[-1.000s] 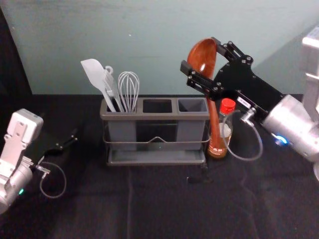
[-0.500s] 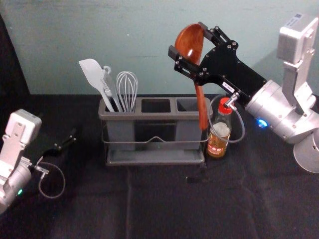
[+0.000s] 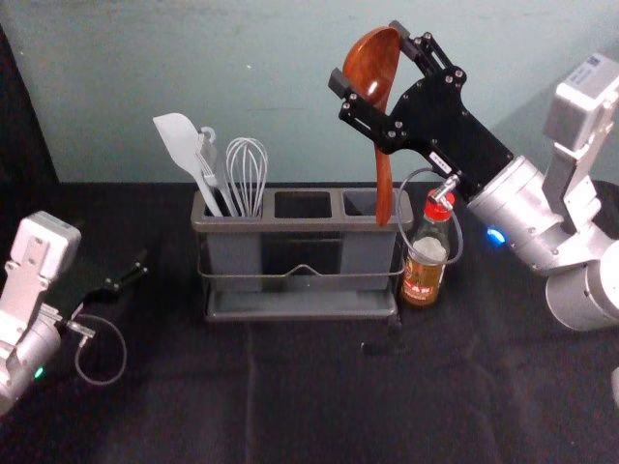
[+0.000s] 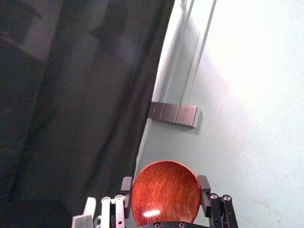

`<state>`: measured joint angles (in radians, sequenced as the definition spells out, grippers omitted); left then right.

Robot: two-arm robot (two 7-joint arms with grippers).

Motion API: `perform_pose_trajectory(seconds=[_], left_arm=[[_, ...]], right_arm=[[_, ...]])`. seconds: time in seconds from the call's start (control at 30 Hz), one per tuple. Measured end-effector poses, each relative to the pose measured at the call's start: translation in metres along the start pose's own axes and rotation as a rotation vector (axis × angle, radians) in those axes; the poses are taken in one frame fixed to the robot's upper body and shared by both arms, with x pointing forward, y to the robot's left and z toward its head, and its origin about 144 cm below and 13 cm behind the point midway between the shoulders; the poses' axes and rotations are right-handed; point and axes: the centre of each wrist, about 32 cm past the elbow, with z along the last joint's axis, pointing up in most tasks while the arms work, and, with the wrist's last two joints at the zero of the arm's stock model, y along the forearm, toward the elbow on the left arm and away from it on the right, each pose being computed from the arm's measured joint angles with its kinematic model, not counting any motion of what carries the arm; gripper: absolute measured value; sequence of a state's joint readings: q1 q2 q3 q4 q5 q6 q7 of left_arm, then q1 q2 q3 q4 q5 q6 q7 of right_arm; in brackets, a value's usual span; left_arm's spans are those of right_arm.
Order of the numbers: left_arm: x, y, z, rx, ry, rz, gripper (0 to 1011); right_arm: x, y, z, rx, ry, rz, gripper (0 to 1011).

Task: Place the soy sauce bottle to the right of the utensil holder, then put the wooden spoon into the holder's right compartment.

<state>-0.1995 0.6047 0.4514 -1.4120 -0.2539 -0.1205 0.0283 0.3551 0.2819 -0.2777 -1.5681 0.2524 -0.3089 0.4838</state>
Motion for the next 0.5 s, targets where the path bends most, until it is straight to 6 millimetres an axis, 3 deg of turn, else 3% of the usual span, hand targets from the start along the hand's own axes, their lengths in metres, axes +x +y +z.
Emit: perform_pose_trajectory(seconds=[0.5], left_arm=[[0.0,0.0,0.0,0.0,0.0,0.0,1011]], right_arm=[[-0.001,0.003,-0.038,0.117,-0.043,-0.051,840]])
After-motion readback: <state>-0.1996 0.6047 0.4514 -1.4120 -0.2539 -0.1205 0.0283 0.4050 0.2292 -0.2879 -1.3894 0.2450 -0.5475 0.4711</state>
